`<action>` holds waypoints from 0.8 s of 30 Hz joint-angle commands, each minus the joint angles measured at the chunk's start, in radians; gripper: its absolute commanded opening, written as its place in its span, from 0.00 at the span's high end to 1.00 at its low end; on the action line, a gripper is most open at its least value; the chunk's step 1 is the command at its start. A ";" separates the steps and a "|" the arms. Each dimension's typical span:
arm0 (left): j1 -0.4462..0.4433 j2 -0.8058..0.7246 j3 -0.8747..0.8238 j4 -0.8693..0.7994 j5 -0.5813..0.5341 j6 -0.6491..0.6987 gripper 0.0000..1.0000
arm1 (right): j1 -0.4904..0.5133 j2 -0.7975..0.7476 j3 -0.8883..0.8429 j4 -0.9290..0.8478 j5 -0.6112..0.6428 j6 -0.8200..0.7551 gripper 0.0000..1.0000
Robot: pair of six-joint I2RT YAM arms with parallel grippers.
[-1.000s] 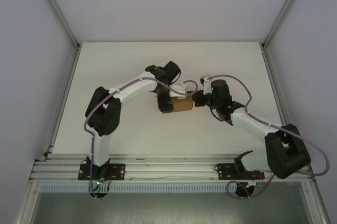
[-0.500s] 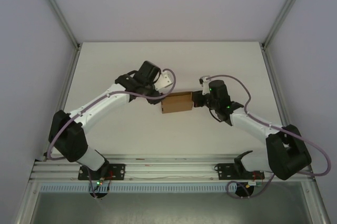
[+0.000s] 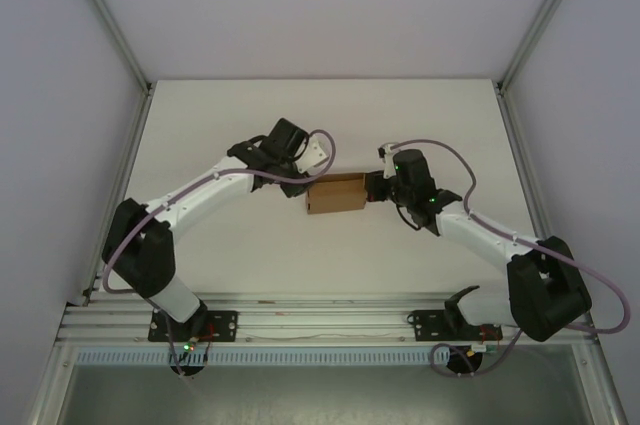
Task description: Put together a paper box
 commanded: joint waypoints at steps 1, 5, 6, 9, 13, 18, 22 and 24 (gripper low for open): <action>0.011 0.013 0.023 0.004 0.017 -0.027 0.73 | 0.014 0.019 0.007 -0.099 0.027 0.015 1.00; 0.011 0.007 0.027 0.003 0.046 -0.080 0.90 | 0.032 0.015 0.017 -0.133 0.087 0.014 1.00; 0.011 0.007 0.027 0.005 0.058 -0.112 0.91 | 0.045 0.016 0.022 -0.146 0.114 0.013 1.00; 0.002 0.010 0.025 0.012 0.067 -0.283 0.94 | 0.093 0.015 0.039 -0.179 0.218 0.042 1.00; -0.004 0.004 0.008 0.026 0.078 -0.528 0.99 | 0.151 0.019 0.044 -0.203 0.335 0.113 1.00; -0.004 -0.003 -0.024 0.039 0.162 -0.767 0.99 | 0.208 0.026 0.070 -0.283 0.442 0.158 1.00; 0.001 0.019 0.013 -0.031 0.156 -0.823 0.99 | 0.224 0.036 0.069 -0.280 0.430 0.183 1.00; 0.007 0.029 0.026 -0.056 0.156 -0.830 1.00 | 0.229 0.035 0.065 -0.275 0.429 0.190 1.00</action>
